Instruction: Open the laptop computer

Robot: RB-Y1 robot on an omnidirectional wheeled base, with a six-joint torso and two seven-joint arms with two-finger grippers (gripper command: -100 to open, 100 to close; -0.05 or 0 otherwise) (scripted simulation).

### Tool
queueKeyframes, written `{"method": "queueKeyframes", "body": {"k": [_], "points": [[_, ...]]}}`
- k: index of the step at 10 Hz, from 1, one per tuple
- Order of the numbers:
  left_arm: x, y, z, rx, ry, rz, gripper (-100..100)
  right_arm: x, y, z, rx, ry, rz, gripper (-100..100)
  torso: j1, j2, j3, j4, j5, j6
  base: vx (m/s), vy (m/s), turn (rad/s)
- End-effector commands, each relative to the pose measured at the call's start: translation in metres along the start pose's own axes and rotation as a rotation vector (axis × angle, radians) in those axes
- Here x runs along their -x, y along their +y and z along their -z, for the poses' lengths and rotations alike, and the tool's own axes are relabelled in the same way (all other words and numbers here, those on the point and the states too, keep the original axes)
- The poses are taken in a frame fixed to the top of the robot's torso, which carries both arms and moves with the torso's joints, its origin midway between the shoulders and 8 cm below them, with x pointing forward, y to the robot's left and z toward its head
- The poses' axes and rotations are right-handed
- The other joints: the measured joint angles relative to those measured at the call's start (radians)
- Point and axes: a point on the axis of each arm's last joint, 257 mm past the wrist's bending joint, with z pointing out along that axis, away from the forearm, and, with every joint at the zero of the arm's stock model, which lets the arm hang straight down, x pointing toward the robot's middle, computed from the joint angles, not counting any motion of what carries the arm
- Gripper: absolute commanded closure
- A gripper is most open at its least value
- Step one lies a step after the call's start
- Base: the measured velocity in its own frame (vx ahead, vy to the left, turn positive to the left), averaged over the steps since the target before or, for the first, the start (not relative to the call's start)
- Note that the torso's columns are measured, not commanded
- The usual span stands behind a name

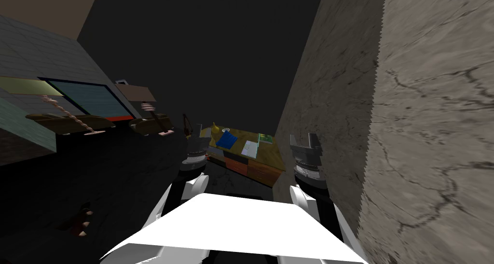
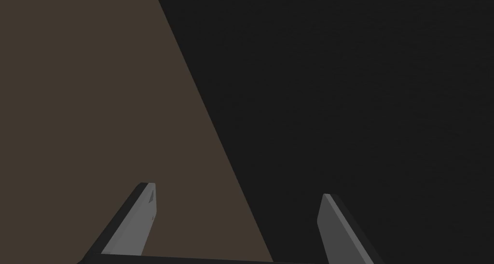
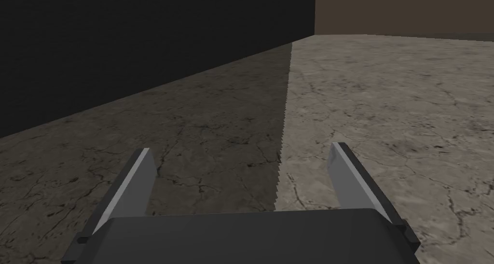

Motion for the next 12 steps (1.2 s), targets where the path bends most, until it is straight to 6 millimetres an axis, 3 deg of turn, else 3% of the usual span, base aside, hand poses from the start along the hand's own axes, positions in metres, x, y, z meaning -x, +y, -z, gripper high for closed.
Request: {"method": "queueKeyframes", "body": {"k": [1, 9, 10, 12], "points": [[0.000, 0.000, 0.000, 0.000, 0.000, 0.000, 0, 0.000, 0.000, 0.000, 0.000, 0.000, 0.000, 0, 0.000, 0.041, -0.082, 0.041, 0.000, 0.000, 0.000, 0.000, 0.000], [0.000, 0.000, 0.000, 0.000, 0.000, 0.000, 0, 0.000, 0.000, 0.000, 0.000, 0.000, 0.000, 0, 0.000, 0.618, -1.234, 0.617, 0.000, 0.000, 0.000, 0.000, 0.000], [0.000, 0.000, 0.000, 0.000, 0.000, 0.000, 0, -0.006, -0.006, 0.001, -0.015, 0.045, 0.049, -100, 0.000, 0.691, -1.382, 0.691, 0.000, 0.000, 0.014, 0.020, 0.002], [0.000, 0.000, 0.000, 0.000, 0.000, 0.000, 0, -0.010, -0.015, 0.003, -0.033, 0.085, 0.114, -100, 0.001, 0.734, -1.471, 0.734, 0.000, 0.000, 0.016, 0.038, 0.000]]}}
